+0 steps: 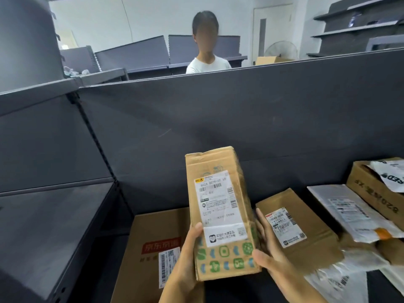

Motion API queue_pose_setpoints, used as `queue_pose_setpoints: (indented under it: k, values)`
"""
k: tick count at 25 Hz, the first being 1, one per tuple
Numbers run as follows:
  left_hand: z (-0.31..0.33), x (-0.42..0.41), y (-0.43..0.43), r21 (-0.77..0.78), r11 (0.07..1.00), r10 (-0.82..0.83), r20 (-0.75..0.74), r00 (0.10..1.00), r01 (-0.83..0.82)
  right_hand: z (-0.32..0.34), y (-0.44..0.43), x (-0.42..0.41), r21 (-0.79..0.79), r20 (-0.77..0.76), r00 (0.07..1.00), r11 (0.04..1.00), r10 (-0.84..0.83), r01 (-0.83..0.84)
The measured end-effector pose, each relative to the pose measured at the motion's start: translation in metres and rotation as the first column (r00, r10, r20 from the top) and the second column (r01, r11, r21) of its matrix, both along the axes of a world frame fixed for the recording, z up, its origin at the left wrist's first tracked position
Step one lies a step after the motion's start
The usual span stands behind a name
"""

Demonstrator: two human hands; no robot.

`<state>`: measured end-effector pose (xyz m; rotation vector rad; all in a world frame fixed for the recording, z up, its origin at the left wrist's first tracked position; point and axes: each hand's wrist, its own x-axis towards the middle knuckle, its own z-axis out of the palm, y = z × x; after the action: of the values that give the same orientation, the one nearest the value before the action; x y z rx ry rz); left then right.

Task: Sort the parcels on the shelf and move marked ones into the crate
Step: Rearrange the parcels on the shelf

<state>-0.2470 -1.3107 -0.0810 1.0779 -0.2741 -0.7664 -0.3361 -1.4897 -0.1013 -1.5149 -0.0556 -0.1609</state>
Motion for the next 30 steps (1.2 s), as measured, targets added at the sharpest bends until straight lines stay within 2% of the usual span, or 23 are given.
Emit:
queue_pose_setpoints:
  k: [3, 4, 6, 7, 8, 9, 10, 12, 13, 14, 16, 17, 19, 20, 22, 24, 26, 27, 28, 30]
  values:
    - [0.004, -0.011, -0.012, -0.005, 0.998, 0.058, 0.2, 0.978, -0.059, -0.011, -0.008, 0.009, 0.215, 0.105, 0.994, 0.975, 0.03, -0.053]
    - [0.004, -0.013, -0.015, 0.024, 0.995, 0.089, 0.266, 0.96, -0.099, -0.016, -0.009, 0.011, 0.361, 0.097, 0.993, 0.927, 0.066, -0.097]
    - [0.001, -0.013, -0.02, 0.086, 0.974, 0.162, 0.389, 0.907, -0.211, -0.026, -0.008, 0.016, 0.633, 0.107, 0.982, 0.752, 0.155, -0.187]
    - [0.001, -0.012, -0.022, 0.126, 0.959, 0.171, 0.46, 0.871, -0.255, -0.027, -0.005, 0.017, 0.699, 0.135, 0.977, 0.682, 0.167, -0.213]
    - [0.003, -0.014, -0.024, 0.192, 0.932, 0.164, 0.535, 0.829, -0.308, -0.024, -0.005, 0.013, 0.747, 0.062, 0.994, 0.657, 0.085, -0.102]
    - [0.007, -0.018, -0.026, 0.284, 0.887, 0.137, 0.593, 0.794, -0.365, -0.03, -0.005, 0.009, 0.778, -0.083, 0.997, 0.624, -0.008, 0.07]
    - [0.011, -0.022, -0.028, 0.399, 0.816, 0.096, 0.619, 0.779, -0.418, -0.032, -0.004, 0.007, 0.806, -0.097, 0.995, 0.588, 0.011, 0.072]
    - [0.015, -0.03, -0.03, 0.572, 0.693, 0.025, 0.589, 0.808, -0.439, -0.031, 0.001, 0.009, 0.821, -0.004, 0.999, 0.57, 0.034, -0.016]
    - [0.015, -0.028, -0.031, 0.582, 0.681, 0.029, 0.585, 0.81, -0.445, -0.032, 0.002, 0.01, 0.818, 0.034, 0.998, 0.573, 0.048, -0.056]
    - [0.013, -0.024, -0.029, 0.554, 0.713, 0.037, 0.583, 0.812, -0.43, -0.034, 0.002, 0.01, 0.816, 0.036, 0.999, 0.576, 0.038, -0.051]
    - [0.005, -0.014, -0.02, 0.393, 0.833, 0.112, 0.569, 0.815, -0.389, -0.028, 0.006, 0.01, 0.766, -0.021, 0.999, 0.642, -0.035, 0.039]
    - [0.004, -0.012, -0.014, 0.29, 0.886, 0.166, 0.529, 0.832, -0.361, -0.027, 0.012, 0.016, 0.697, -0.025, 0.999, 0.715, -0.048, 0.052]
    - [0.001, -0.011, 0.006, 0.177, 0.942, 0.2, 0.393, 0.898, -0.287, -0.019, 0.018, 0.017, 0.573, -0.118, 0.992, 0.819, 0.043, 0.033]
    - [0.002, -0.009, 0.015, 0.201, 0.941, 0.195, 0.336, 0.921, -0.272, -0.021, 0.022, 0.02, 0.51, -0.124, 0.989, 0.86, 0.075, -0.001]
    - [-0.006, -0.011, 0.046, 0.201, 0.947, 0.17, 0.347, 0.923, -0.25, -0.026, 0.036, 0.028, 0.421, -0.176, 0.973, 0.905, 0.15, -0.063]
    - [-0.022, 0.0, 0.081, 0.089, 0.936, 0.328, 0.139, 0.935, -0.341, -0.031, 0.054, 0.034, 0.361, -0.268, 0.944, 0.928, 0.194, -0.088]
    - [-0.027, -0.003, 0.104, 0.096, 0.905, 0.405, 0.11, 0.908, -0.415, -0.035, 0.075, 0.042, 0.324, -0.327, 0.914, 0.937, 0.242, -0.133]
    - [-0.028, -0.014, 0.113, 0.149, 0.904, 0.386, 0.12, 0.914, -0.401, -0.039, 0.086, 0.045, 0.324, -0.349, 0.899, 0.934, 0.266, -0.15]
    - [-0.025, -0.018, 0.113, 0.262, 0.896, 0.356, 0.063, 0.932, -0.36, -0.041, 0.097, 0.049, 0.329, -0.378, 0.879, 0.93, 0.291, -0.166]
    - [-0.022, -0.019, 0.122, 0.263, 0.87, 0.448, -0.067, 0.892, -0.417, -0.045, 0.117, 0.059, 0.316, -0.442, 0.833, 0.927, 0.332, -0.202]
